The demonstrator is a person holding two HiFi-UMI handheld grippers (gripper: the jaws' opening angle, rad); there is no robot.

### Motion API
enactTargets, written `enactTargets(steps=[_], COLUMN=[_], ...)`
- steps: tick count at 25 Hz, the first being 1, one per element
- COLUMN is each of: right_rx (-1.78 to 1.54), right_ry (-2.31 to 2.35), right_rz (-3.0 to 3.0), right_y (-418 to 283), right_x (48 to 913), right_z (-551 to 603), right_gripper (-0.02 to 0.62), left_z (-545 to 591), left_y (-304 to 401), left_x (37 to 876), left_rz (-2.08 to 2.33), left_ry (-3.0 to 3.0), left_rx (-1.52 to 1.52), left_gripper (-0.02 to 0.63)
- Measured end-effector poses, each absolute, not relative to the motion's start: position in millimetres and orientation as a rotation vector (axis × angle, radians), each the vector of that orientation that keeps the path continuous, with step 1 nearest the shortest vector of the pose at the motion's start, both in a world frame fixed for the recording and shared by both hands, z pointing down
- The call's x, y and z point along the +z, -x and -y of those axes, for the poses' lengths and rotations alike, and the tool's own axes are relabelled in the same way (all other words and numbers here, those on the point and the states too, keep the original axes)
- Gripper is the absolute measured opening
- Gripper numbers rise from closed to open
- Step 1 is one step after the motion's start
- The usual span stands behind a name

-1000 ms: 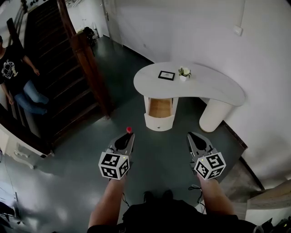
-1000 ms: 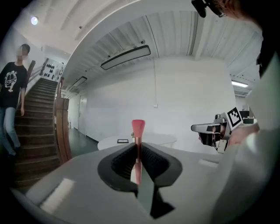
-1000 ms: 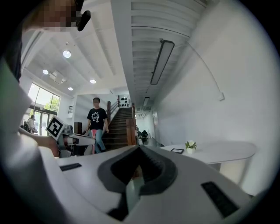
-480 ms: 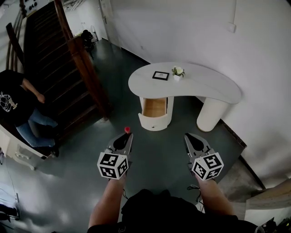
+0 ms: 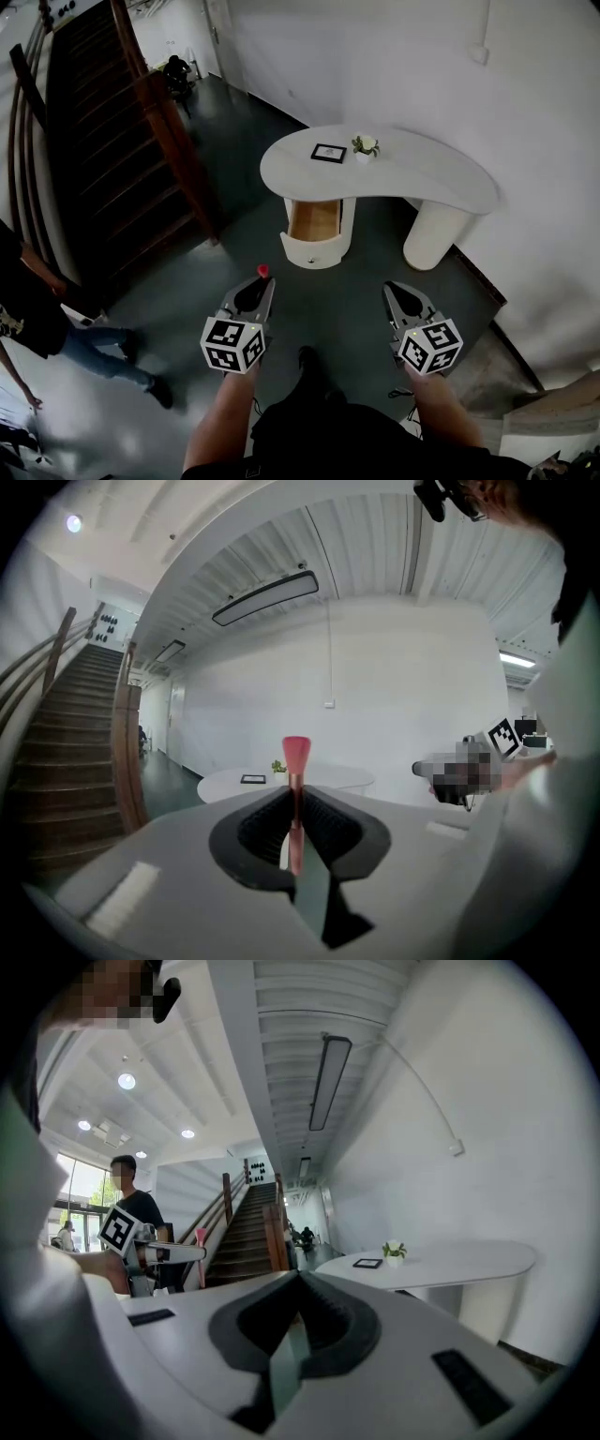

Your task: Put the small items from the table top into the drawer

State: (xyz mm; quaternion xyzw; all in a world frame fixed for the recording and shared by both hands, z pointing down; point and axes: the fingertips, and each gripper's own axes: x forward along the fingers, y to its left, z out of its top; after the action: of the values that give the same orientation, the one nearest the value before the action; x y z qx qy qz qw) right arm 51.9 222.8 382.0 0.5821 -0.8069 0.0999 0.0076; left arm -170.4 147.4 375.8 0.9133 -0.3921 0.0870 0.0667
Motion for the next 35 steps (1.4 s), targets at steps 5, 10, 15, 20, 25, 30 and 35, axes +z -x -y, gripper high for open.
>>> enactTargets(steps=[5,10,15,20,25,30,35], right_rx=[0.341,0.395,0.434,0.460,0.468,0.414,0.410], right_ry=[-1.793,-1.751,-1.697,-1.664,-1.623,-1.606,-1.583], right_rz=[2.505,2.500,2.501,2.482,2.469,2.468,2.466], right_y=[-54,-51,-43,-37,-21,-13,-18], right_x=[392,403,414,422,422,407,405], right_z=[-193,-143,-83,-24,22,52,78], right_gripper=[0.003,0.003,0.003,0.003,0.003,0.003,0.003], left_z=[-115,-68,-6,50,92,124,142], left_y=[166,164,169,176,185,192,190], left_x=[390,405,417,432,441,436,435], left_rz=[1.172,1.165,1.181,1.177,1.162,1.181,1.198], left_ry=[-2.722,-2.694,-2.659,-2.615,-2.587,-2.593,-2.581], left_rx=[0.249,0.255,0.255,0.257,0.221,0.175,0.168], left_gripper=[0.046,0.046,0.046,0.046,0.046,0.046,0.046])
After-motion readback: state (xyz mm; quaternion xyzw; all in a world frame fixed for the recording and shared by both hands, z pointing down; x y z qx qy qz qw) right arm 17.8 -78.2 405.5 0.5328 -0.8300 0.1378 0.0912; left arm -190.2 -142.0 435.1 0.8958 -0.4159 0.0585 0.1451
